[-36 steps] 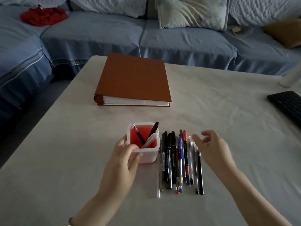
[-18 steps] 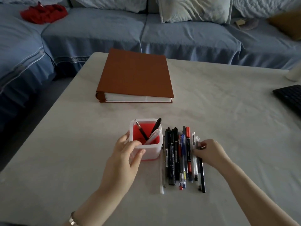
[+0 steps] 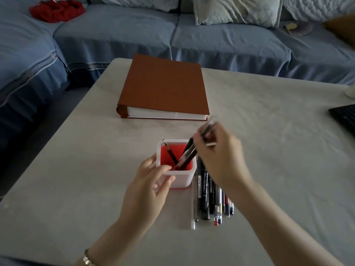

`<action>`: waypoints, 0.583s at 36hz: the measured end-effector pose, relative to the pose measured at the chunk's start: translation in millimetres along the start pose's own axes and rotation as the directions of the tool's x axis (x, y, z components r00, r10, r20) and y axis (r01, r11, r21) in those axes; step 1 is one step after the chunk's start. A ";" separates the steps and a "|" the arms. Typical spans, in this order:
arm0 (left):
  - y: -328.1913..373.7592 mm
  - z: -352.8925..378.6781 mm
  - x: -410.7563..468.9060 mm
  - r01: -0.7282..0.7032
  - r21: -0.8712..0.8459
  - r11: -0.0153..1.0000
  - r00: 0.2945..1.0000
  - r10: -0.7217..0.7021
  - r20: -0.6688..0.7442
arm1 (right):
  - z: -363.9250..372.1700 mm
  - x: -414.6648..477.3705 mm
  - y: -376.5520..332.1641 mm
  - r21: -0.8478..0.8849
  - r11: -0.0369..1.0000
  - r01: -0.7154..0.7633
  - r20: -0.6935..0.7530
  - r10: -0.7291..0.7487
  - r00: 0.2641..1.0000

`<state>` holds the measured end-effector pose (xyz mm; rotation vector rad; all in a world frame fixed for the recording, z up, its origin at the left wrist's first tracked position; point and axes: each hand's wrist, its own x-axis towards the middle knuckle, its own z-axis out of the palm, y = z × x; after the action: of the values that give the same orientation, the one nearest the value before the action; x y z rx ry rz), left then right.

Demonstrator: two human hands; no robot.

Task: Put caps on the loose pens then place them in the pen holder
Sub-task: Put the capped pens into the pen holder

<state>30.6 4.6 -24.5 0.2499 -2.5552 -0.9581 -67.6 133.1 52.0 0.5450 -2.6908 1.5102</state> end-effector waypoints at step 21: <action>-3.6 6.9 -1.3 -0.031 -0.035 0.999 0.995 0.028 -0.095 | -24.4 -17.0 108.9 -0.431 0.786 -0.442 0.108 0.532 0.840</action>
<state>28.9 6.4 -32.0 0.2403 -2.4471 -0.9575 -88.5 210.1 -27.9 -0.0224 -3.3818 0.9390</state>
